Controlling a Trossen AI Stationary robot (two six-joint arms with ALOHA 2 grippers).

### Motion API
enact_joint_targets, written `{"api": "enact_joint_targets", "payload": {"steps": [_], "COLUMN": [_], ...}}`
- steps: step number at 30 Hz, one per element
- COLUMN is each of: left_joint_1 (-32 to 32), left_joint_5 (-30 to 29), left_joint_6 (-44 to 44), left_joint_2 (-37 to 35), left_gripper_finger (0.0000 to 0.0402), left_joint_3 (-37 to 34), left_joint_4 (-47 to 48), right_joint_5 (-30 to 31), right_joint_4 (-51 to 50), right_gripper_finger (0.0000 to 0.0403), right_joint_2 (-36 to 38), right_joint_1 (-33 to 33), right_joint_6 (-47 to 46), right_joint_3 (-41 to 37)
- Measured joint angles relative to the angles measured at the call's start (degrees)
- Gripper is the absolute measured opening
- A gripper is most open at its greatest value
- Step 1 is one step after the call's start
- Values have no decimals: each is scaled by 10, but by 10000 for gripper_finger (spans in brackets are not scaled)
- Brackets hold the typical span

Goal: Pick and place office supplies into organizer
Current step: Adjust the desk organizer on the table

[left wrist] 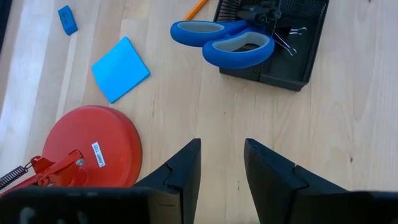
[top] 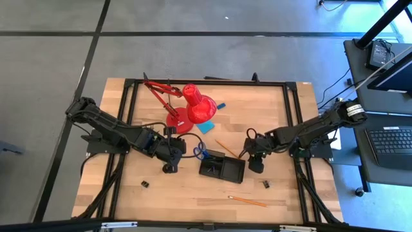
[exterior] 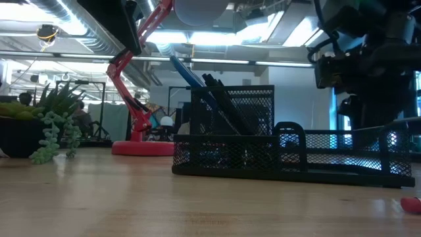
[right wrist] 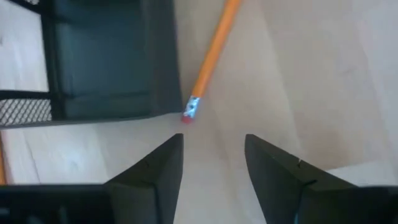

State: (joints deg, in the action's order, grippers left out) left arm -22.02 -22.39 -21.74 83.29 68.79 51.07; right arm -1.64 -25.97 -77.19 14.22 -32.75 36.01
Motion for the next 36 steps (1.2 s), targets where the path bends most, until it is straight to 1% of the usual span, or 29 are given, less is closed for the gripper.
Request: {"api": "enact_joint_targets", "payload": {"steps": [6, 10, 15, 18, 22, 30, 36], "left_joint_1": [0, 0, 0, 0, 0, 0, 0], "left_joint_5": [-1, -1, -1, -1, -7, -6, -6], "left_joint_6": [0, 0, 0, 0, 0, -1, -1], "left_joint_2": [0, 0, 0, 0, 0, 0, 0], "left_gripper_finger": [116, 116, 116, 116, 116, 116, 116], "left_joint_3": [0, 0, 0, 0, 0, 0, 0], "left_joint_4": [-1, -1, -1, -1, -1, -1, -1], "right_joint_5": [0, -1, -22, -26, 15, 40, 40], "right_joint_4": [47, 40, 33, 2, -21, -17, -12], "right_gripper_finger": [173, 173, 173, 173, 173, 173, 173], "right_joint_2": [-28, -41, -41, -41, -41, -41, -41], "right_joint_1": [12, 12, 24, 35, 44, 43, 43], "right_joint_6": [11, 12, -2, -19, -27, 3, 15], "right_joint_3": [0, 0, 0, 13, 30, 33, 33]}}
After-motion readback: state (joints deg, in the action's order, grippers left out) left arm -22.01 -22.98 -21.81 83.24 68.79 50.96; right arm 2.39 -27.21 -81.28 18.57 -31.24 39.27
